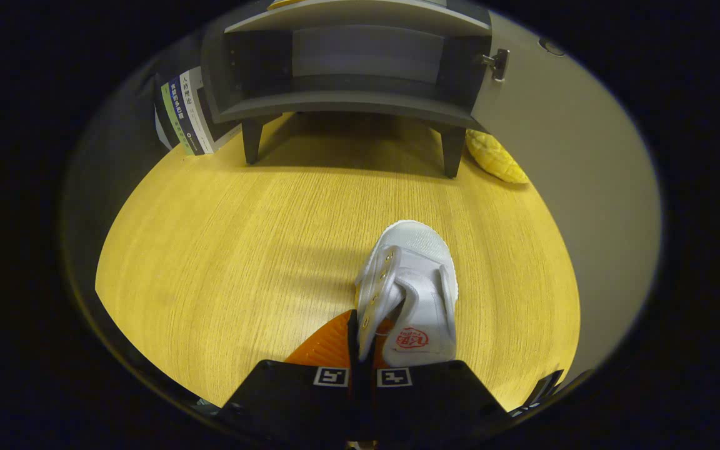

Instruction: Open the shoe cabinet door, grab the shoes and put them into the shoe cabinet, then close the shoe cabinet door.

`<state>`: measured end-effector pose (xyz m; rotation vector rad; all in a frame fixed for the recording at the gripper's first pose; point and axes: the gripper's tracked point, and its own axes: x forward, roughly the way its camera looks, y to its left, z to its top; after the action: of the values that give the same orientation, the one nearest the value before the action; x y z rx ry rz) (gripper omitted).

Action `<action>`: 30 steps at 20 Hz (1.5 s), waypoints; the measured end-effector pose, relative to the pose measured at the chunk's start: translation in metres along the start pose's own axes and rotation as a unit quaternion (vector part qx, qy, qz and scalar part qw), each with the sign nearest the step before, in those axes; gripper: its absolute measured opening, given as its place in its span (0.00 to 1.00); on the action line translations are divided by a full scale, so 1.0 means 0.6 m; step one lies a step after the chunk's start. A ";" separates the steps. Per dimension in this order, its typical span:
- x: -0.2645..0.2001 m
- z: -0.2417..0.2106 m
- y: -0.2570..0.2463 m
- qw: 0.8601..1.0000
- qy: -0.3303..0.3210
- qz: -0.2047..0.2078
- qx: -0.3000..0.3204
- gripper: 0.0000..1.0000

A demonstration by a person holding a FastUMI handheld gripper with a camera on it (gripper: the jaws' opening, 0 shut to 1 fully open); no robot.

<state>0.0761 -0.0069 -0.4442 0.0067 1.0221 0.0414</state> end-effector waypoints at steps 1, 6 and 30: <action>-0.016 0.010 -0.003 1.000 -0.015 -0.005 -0.006 0.02; -0.112 0.053 -0.007 0.996 -0.084 -0.016 -0.035 0.02; -0.460 0.506 -0.058 0.937 -0.348 -0.032 -0.024 0.02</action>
<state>0.1921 -0.0478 -0.0514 -0.0536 0.3103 0.0023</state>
